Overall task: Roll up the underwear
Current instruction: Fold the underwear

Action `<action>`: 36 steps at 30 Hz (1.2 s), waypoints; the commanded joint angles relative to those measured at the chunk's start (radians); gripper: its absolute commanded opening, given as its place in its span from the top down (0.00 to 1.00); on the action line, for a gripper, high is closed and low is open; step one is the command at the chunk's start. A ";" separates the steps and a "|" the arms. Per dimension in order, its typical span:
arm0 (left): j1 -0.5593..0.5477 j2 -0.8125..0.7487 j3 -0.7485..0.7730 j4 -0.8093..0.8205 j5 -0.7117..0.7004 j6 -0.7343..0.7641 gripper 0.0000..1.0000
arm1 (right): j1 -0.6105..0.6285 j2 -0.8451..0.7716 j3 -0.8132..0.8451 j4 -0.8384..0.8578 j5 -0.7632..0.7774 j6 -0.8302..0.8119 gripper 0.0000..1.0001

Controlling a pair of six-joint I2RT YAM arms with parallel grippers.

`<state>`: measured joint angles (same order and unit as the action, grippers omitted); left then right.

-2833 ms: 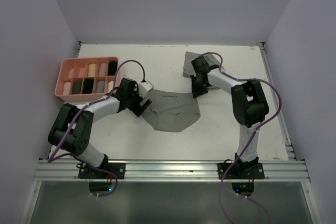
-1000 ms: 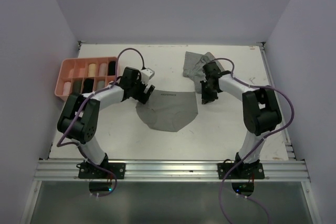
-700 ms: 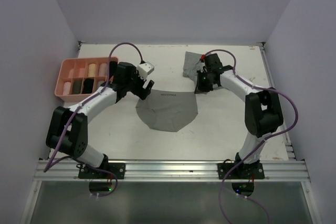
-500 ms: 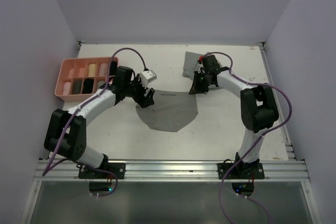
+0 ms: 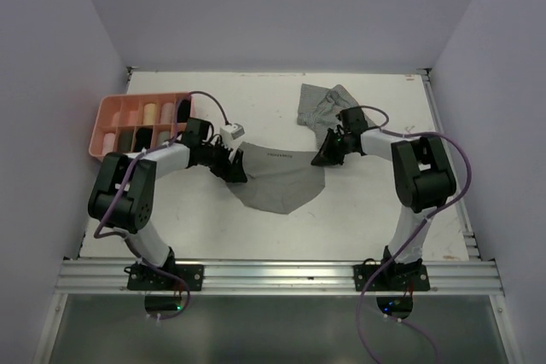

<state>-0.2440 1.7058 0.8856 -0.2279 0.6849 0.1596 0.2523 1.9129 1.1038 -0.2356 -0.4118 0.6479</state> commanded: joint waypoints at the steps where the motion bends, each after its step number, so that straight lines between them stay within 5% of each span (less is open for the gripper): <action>1: 0.044 0.035 0.010 -0.040 -0.033 0.018 0.22 | -0.031 -0.051 -0.067 -0.027 0.062 -0.001 1.00; 6: 0.060 0.005 0.068 -0.083 0.023 0.109 0.15 | -0.019 -0.181 -0.247 0.033 0.027 0.065 1.00; 12: 0.057 -0.066 0.144 -0.181 0.172 0.256 0.07 | 0.145 -0.484 -0.462 0.123 0.022 0.194 1.00; 15: 0.043 -0.095 0.132 -0.223 0.165 0.294 0.07 | 0.160 -0.602 -0.449 0.108 0.037 0.214 0.87; 23: -0.070 -0.192 -0.002 -0.200 0.038 0.310 0.12 | 0.145 -0.451 -0.245 -0.082 0.156 -0.001 0.93; 28: -0.133 -0.140 -0.031 -0.088 -0.087 0.189 0.15 | 0.150 -0.367 -0.309 -0.042 0.122 -0.016 1.00; 36: -0.130 0.070 0.084 -0.070 -0.205 0.169 0.18 | 0.200 -0.445 -0.508 0.016 0.145 0.091 1.00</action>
<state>-0.3771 1.6951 0.9234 -0.3294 0.5724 0.3485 0.4141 1.5040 0.6590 -0.2230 -0.3050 0.6964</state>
